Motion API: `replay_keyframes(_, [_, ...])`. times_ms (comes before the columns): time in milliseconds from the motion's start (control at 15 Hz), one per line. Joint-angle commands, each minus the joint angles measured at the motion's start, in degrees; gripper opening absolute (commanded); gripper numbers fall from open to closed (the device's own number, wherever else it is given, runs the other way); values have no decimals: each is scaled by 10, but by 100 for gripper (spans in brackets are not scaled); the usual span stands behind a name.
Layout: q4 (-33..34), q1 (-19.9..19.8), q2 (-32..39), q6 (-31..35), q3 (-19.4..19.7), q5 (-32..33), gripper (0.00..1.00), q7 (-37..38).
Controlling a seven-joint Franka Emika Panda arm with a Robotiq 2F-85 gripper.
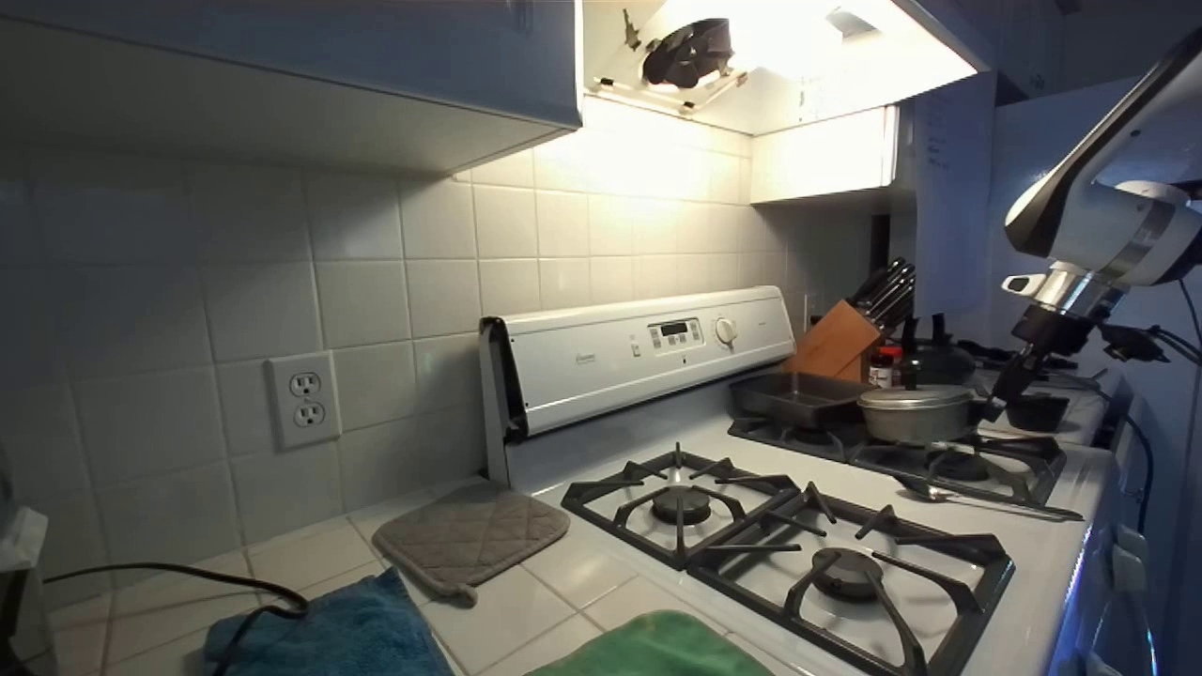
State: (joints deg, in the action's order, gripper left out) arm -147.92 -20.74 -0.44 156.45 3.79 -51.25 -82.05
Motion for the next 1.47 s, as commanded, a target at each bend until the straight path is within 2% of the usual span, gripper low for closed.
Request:
replay_keyframes(0, [-15,-1,-29,-14,1,-3,7,-12])
replay_keyframes(133, [-16,-1,-30,-12,1,-3,7,-14])
replay_keyframes(400, [-7,-3,-6,0,2,38,7,12])
replay_keyframes(600, [2,-8,6,-7,9,58,7,4])
replay_keyframes(1000, [20,-10,11,-10,24,41,7,-38])
replay_keyframes(1333, [33,-9,18,-2,30,46,7,-29])
replay_keyframes(1400, [34,-9,18,-4,32,49,11,-27])
